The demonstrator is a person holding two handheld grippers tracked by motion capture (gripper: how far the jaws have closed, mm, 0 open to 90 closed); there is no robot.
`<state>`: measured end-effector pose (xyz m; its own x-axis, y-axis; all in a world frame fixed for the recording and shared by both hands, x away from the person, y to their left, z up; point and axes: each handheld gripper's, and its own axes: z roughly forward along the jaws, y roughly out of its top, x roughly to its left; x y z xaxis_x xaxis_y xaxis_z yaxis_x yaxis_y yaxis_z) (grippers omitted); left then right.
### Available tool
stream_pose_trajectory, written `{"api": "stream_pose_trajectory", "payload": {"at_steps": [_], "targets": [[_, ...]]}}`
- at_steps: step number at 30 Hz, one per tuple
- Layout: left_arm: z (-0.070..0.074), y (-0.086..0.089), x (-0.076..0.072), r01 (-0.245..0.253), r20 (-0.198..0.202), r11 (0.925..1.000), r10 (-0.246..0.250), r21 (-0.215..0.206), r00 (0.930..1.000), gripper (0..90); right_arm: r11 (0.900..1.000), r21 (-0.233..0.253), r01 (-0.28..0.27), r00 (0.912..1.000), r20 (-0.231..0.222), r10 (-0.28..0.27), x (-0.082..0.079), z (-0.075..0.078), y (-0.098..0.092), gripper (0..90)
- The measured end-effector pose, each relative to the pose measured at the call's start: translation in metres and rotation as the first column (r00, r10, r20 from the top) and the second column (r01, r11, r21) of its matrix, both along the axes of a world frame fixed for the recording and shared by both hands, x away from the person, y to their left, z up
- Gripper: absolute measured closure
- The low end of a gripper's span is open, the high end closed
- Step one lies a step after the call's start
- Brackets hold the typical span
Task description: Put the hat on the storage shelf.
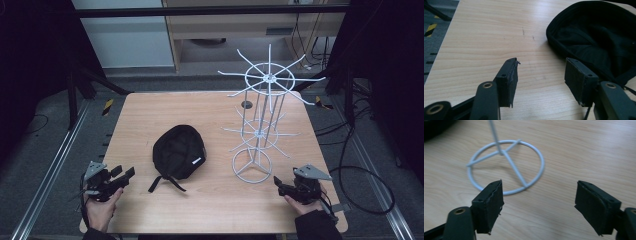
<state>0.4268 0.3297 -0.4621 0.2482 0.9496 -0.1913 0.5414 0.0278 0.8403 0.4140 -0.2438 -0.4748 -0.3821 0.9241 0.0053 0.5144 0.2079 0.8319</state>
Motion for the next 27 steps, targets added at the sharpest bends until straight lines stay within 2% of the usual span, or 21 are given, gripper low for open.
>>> {"api": "stream_pose_trajectory", "payload": {"at_steps": [3, 4, 5, 6, 7, 9, 11, 14, 15, 22, 25, 26, 27], "targets": [[0.001, -0.003, 0.000, 0.006, -0.004, 1.0000, -0.006, 0.006, 1.0000, 45.1, 0.999, 0.004, -0.048, 0.9987, 0.014, 0.048, -0.005, 0.002, 0.011, 28.3], [0.001, -0.003, 0.000, 0.006, -0.004, 1.0000, -0.006, 0.006, 1.0000, 45.2, 0.999, 0.004, -0.048, 0.9987, 0.014, 0.048, -0.005, 0.002, 0.011, 28.3], [0.002, -0.006, -0.001, 0.010, 0.000, 0.9999, -0.010, 0.005, 0.9999, 45.0, 0.997, 0.015, -0.074, 0.9970, 0.024, 0.073, -0.009, 0.004, 0.019, 30.9], [0.002, -0.006, -0.001, 0.010, 0.000, 0.9999, -0.010, 0.005, 0.9999, 44.9, 0.997, 0.015, -0.074, 0.9970, 0.024, 0.073, -0.009, 0.004, 0.019, 30.9], [0.005, -0.010, -0.002, 0.020, 0.006, 0.9997, -0.020, 0.012, 0.9998, 44.9, 0.994, 0.032, -0.105, 0.9935, 0.049, 0.103, -0.013, 0.006, 0.028, 33.0], [0.006, -0.012, -0.003, 0.027, 0.012, 0.9995, -0.027, 0.015, 0.9996, 44.9, 0.993, 0.040, -0.116, 0.9919, 0.058, 0.113, -0.014, 0.006, 0.032, 33.7], [0.007, -0.016, -0.002, 0.042, 0.014, 0.9989, -0.042, 0.023, 0.9990, 44.9, 0.987, 0.047, -0.152, 0.9840, 0.102, 0.146, -0.018, 0.010, 0.046, 34.7], [0.008, -0.022, 0.001, 0.059, 0.012, 0.9978, -0.059, 0.032, 0.9982, 45.2, 0.984, 0.057, -0.168, 0.9793, 0.124, 0.160, -0.019, 0.011, 0.056, 35.7], [0.008, -0.024, 0.002, 0.065, 0.011, 0.9974, -0.065, 0.032, 0.9978, 45.3, 0.980, 0.059, -0.190, 0.9741, 0.135, 0.181, -0.018, 0.011, 0.065, 36.7], [0.009, -0.043, 0.020, 0.090, 0.002, 0.9951, -0.090, 0.042, 0.9960, 47.2, 0.968, 0.073, -0.241, 0.9630, 0.142, 0.229, -0.014, 0.011, 0.091, 43.4], [0.007, -0.053, 0.032, 0.093, -0.012, 0.9943, -0.093, 0.053, 0.9956, 47.2, 0.963, 0.059, -0.262, 0.9572, 0.142, 0.252, -0.013, 0.010, 0.100, 44.1], [0.007, -0.053, 0.032, 0.093, -0.012, 0.9943, -0.093, 0.053, 0.9956, 47.1, 0.963, 0.059, -0.262, 0.9572, 0.142, 0.252, -0.013, 0.010, 0.100, 44.1], [0.006, -0.058, 0.039, 0.095, -0.024, 0.9945, -0.094, 0.044, 0.9953, 46.9, 0.960, 0.053, -0.276, 0.9537, 0.139, 0.267, -0.012, 0.009, 0.106, 44.4]]}}
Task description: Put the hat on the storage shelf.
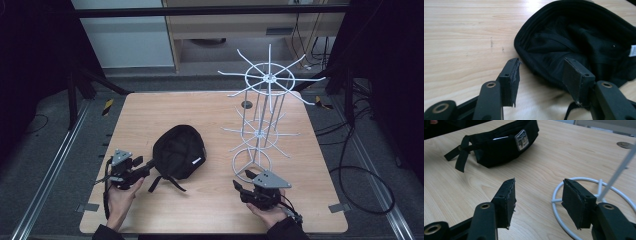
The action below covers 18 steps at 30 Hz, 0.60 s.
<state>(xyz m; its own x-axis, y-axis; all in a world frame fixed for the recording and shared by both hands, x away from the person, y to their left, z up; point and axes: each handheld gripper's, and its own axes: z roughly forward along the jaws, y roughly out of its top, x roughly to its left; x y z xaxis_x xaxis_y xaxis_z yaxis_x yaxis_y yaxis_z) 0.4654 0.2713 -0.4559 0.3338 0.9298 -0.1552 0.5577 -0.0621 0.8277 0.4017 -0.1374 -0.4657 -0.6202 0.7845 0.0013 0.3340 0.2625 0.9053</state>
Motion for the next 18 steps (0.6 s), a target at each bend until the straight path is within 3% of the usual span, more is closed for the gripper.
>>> {"api": "stream_pose_trajectory", "payload": {"at_steps": [5, 6, 9, 15, 18], "targets": [[-0.006, -0.009, 0.011, 0.000, -0.030, 0.9999, 0.000, 0.012, 0.9996, 46.8, 1.000, 0.010, -0.013, 0.9999, 0.006, 0.013, 0.002, 0.001, 0.011, 44.9], [-0.009, -0.011, 0.014, 0.000, -0.051, 0.9997, 0.001, 0.025, 0.9987, 46.7, 1.000, 0.010, -0.016, 0.9999, 0.007, 0.016, 0.003, 0.001, 0.014, 45.1], [-0.012, -0.013, 0.016, -0.005, -0.061, 0.9995, 0.007, 0.032, 0.9981, 46.7, 1.000, 0.013, -0.023, 0.9997, 0.007, 0.023, 0.004, 0.001, 0.019, 44.9], [-0.023, -0.014, 0.018, 0.000, -0.127, 0.9997, 0.003, 0.026, 0.9920, 50.7, 0.999, 0.026, -0.045, 0.9988, 0.022, 0.045, 0.015, 0.004, 0.041, 43.4], [-0.024, -0.014, 0.017, -0.006, -0.131, 0.9996, 0.010, 0.028, 0.9914, 56.0, 0.998, 0.021, -0.055, 0.9983, 0.021, 0.054, 0.019, 0.003, 0.053, 43.5]]}}
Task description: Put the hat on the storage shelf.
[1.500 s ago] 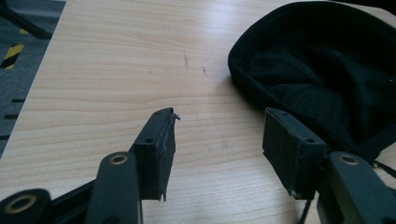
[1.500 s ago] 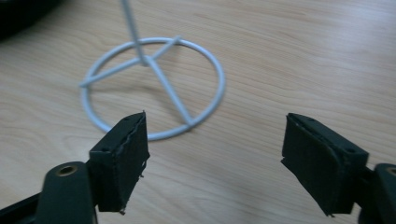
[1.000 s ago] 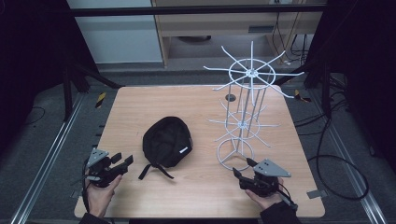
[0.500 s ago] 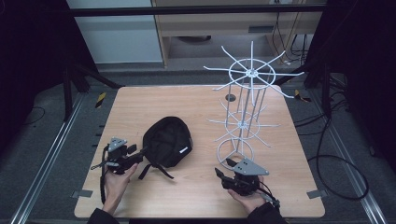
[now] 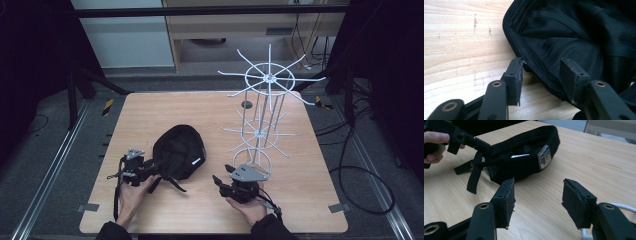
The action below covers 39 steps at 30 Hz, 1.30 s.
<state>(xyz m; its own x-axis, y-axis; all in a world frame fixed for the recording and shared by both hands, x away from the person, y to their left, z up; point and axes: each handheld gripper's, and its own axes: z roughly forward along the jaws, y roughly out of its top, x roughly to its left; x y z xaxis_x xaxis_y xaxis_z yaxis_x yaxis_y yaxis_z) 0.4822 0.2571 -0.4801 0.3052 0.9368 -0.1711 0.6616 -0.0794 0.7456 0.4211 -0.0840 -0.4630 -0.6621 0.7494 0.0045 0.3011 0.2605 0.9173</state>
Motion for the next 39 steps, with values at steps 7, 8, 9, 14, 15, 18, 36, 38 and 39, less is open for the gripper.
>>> {"api": "stream_pose_trajectory", "payload": {"at_steps": [7, 8, 9, 14, 15, 18, 36, 38, 39], "targets": [[-0.002, 0.004, 0.000, -0.022, -0.042, 0.9997, 0.022, -0.005, 0.9989, 73.2, 1.000, -0.004, -0.005, 1.0000, -0.003, 0.005, 0.010, -0.002, 0.022, 43.7], [-0.002, 0.005, 0.000, -0.023, -0.047, 0.9997, 0.022, -0.007, 0.9986, 76.5, 1.000, -0.007, -0.002, 1.0000, -0.002, 0.002, 0.012, -0.002, 0.027, 43.6], [-0.001, 0.005, 0.000, -0.022, -0.046, 0.9997, 0.022, -0.007, 0.9987, 77.8, 1.000, -0.006, 0.001, 1.0000, -0.005, -0.001, 0.014, -0.002, 0.029, 43.6], [0.000, 0.002, -0.004, -0.011, -0.043, 0.9998, 0.011, 0.019, 0.9990, 82.0, 1.000, -0.005, 0.019, 0.9998, -0.004, -0.019, 0.019, -0.003, 0.036, 43.5], [0.000, 0.002, -0.004, -0.011, -0.043, 0.9998, 0.011, 0.019, 0.9990, 82.3, 1.000, -0.005, 0.019, 0.9998, -0.004, -0.019, 0.019, -0.003, 0.036, 43.5], [0.000, 0.002, -0.008, -0.001, -0.044, 0.9999, 0.002, 0.013, 0.9990, 84.1, 0.999, 0.000, 0.045, 0.9990, 0.002, -0.045, 0.024, -0.001, 0.039, 43.5], [0.003, -0.002, -0.031, 0.039, -0.027, 0.9980, -0.037, 0.050, 0.9989, 81.9, 0.992, -0.036, 0.124, 0.9889, -0.078, -0.126, 0.051, -0.002, 0.062, 54.5], [0.005, 0.000, -0.032, 0.026, 0.000, 0.9986, -0.026, 0.045, 0.9997, 73.2, 0.990, -0.063, 0.127, 0.9867, -0.094, -0.133, 0.052, -0.006, 0.062, 58.5], [0.005, 0.001, -0.031, 0.019, 0.009, 0.9988, -0.019, 0.046, 0.9998, 66.0, 0.988, -0.080, 0.129, 0.9860, -0.096, -0.136, 0.052, -0.008, 0.062, 63.8]]}}
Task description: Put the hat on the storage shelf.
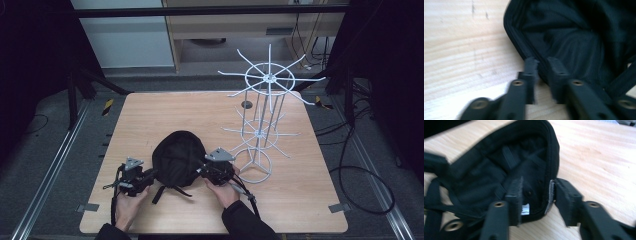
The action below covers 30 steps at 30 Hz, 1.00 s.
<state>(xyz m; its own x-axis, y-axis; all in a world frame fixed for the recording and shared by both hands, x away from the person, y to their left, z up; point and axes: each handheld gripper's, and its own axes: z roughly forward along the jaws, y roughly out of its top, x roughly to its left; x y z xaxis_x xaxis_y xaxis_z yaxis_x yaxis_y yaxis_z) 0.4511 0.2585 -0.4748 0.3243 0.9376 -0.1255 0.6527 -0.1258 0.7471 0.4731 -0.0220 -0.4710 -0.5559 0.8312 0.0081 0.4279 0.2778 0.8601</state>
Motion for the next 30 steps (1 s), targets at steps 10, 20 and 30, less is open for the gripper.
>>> {"api": "stream_pose_trajectory", "payload": {"at_steps": [10, 20, 30], "targets": [[-0.013, 0.000, 0.016, 0.031, -0.077, 0.9976, -0.035, -0.061, 0.9964, 47.5, 1.000, -0.024, -0.013, 0.9994, -0.033, 0.013, 0.003, -0.010, -0.007, 80.3], [-0.012, 0.001, 0.015, 0.013, -0.101, 0.9978, -0.019, -0.065, 0.9947, 76.4, 1.000, -0.021, 0.002, 0.9977, -0.068, -0.004, 0.009, -0.013, -0.005, 79.2], [-0.011, -0.008, 0.020, -0.007, -0.075, 0.9966, 0.001, -0.082, 0.9972, 79.3, 0.981, 0.080, -0.175, 0.9786, 0.124, 0.164, -0.013, 0.022, -0.005, 83.1]]}}
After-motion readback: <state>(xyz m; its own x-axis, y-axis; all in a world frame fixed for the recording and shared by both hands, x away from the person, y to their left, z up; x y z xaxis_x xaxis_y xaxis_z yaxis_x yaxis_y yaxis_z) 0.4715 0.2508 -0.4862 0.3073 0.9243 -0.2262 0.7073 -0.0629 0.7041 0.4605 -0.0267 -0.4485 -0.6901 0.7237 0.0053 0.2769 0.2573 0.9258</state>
